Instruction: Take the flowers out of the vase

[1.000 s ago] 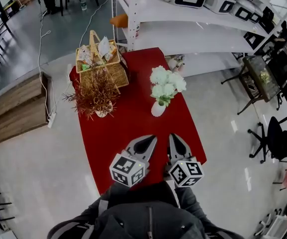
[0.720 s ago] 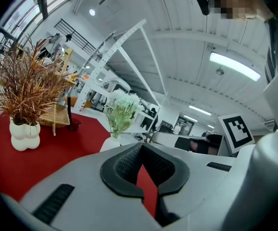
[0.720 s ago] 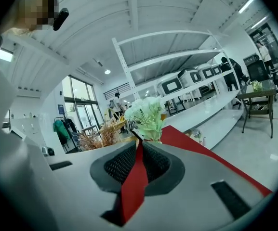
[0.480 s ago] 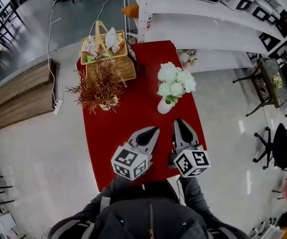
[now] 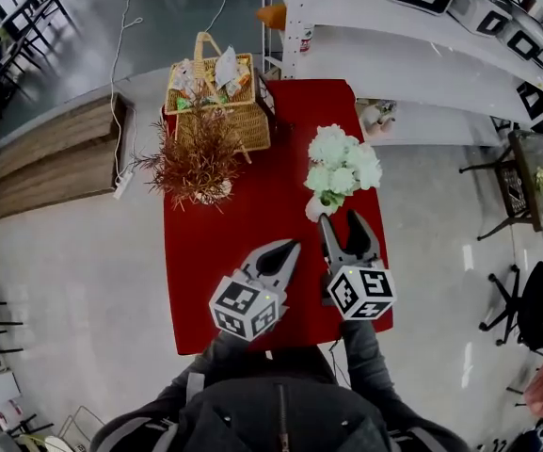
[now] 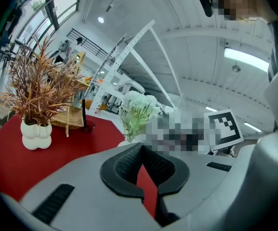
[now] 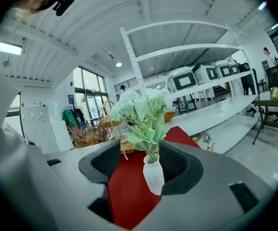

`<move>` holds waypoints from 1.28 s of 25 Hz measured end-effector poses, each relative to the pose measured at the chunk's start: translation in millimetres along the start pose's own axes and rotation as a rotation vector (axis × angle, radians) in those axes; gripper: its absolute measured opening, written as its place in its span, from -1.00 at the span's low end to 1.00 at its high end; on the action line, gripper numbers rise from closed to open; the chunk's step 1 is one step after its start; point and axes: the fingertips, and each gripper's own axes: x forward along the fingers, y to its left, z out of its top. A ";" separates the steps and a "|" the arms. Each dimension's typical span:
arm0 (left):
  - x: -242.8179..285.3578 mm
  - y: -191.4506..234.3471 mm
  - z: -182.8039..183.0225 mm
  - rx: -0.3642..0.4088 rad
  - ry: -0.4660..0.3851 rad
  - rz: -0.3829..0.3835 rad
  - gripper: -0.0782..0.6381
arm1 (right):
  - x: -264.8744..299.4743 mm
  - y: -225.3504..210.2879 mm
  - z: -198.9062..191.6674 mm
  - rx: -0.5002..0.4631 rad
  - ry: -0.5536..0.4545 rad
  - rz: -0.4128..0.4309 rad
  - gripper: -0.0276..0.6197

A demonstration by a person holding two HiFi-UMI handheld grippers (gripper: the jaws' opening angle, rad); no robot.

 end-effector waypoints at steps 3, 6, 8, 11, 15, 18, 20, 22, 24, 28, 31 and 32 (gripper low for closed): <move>3.1 8.4 0.8 -0.011 -0.004 0.034 -0.76 | 12.7 -4.1 -4.5 -0.003 0.025 0.023 -0.23; 6.0 14.3 1.2 -0.018 -0.004 0.059 -0.76 | 20.5 -7.7 -10.7 0.006 0.050 0.044 -0.23; 8.3 17.8 0.8 -0.020 0.000 0.071 -0.76 | 24.5 -12.0 -14.6 0.011 0.063 0.043 -0.23; 11.6 24.2 -2.3 -0.030 0.010 0.091 -0.76 | 31.2 -18.6 -19.8 0.015 0.080 0.045 -0.23; 15.0 33.8 -6.0 -0.041 0.020 0.117 -0.76 | 42.2 -23.8 -23.4 0.015 0.093 0.057 -0.23; 16.8 39.8 -7.4 -0.046 0.025 0.135 -0.76 | 49.3 -26.4 -25.2 0.023 0.100 0.067 -0.23; 17.8 43.7 -7.9 -0.048 0.027 0.146 -0.76 | 53.4 -27.3 -24.6 0.024 0.098 0.072 -0.23; 18.2 46.8 -7.9 -0.051 0.028 0.156 -0.76 | 56.5 -28.1 -22.4 0.023 0.088 0.073 -0.23; 17.8 49.6 -8.1 -0.055 0.028 0.167 -0.76 | 59.4 -28.7 -20.9 0.018 0.079 0.076 -0.23; 15.9 54.5 -7.7 -0.063 0.026 0.187 -0.76 | 64.8 -31.2 -18.8 0.001 0.066 0.070 -0.23; 14.2 57.9 -8.0 -0.071 0.027 0.199 -0.76 | 67.6 -31.9 -17.6 -0.007 0.058 0.059 -0.23; 13.6 59.3 -8.1 -0.073 0.027 0.202 -0.76 | 68.7 -31.3 -17.6 -0.010 0.057 0.058 -0.23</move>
